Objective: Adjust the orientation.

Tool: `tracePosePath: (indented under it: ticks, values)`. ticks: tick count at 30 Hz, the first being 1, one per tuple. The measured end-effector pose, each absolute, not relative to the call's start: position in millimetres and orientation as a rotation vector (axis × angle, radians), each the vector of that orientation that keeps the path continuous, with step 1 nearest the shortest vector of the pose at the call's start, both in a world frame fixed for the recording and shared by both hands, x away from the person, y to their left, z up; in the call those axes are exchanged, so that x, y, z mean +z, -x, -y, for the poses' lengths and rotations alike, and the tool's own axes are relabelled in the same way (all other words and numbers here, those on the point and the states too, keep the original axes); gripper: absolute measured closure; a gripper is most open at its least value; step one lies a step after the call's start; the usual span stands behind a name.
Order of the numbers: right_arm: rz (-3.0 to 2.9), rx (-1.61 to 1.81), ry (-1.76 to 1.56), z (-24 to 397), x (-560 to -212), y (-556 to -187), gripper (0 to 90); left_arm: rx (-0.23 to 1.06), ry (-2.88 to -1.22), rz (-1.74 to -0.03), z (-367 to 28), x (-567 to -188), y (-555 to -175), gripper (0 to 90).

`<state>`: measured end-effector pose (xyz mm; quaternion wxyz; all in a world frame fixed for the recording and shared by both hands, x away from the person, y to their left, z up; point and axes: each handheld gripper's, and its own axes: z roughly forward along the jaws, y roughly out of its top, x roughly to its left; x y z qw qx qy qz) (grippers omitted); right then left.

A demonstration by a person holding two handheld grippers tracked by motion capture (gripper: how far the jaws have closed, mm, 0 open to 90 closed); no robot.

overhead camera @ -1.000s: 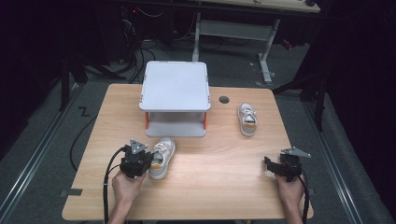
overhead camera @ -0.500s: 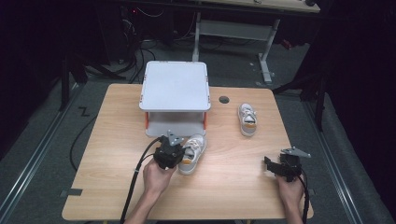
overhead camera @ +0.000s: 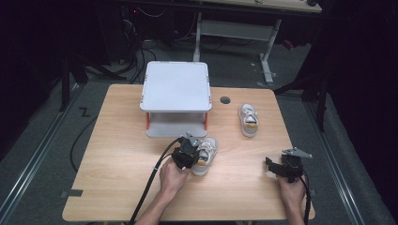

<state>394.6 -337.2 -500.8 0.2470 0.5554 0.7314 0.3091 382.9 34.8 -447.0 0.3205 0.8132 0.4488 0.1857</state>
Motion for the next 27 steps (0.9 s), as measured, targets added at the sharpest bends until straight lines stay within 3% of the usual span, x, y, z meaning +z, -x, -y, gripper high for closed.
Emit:
tracePosePath:
  ticks: [15, 22, 27]
  values:
    - [-1.994, 0.843, -1.515, 337.2, -500.8, -394.6, 28.3, 0.389, -2.088, -1.164, -35.9, -451.1, -379.2, 70.8]
    - [-1.994, 0.843, -1.515, 337.2, -500.8, -394.6, 28.3, 0.348, -2.059, -1.142, -40.8, -449.5, -379.3, 49.7]
    - [-1.994, 0.843, -1.516, 337.1, -500.8, -394.7, 28.3, 0.384, -2.017, -1.125, -49.5, -446.9, -376.5, 41.4]
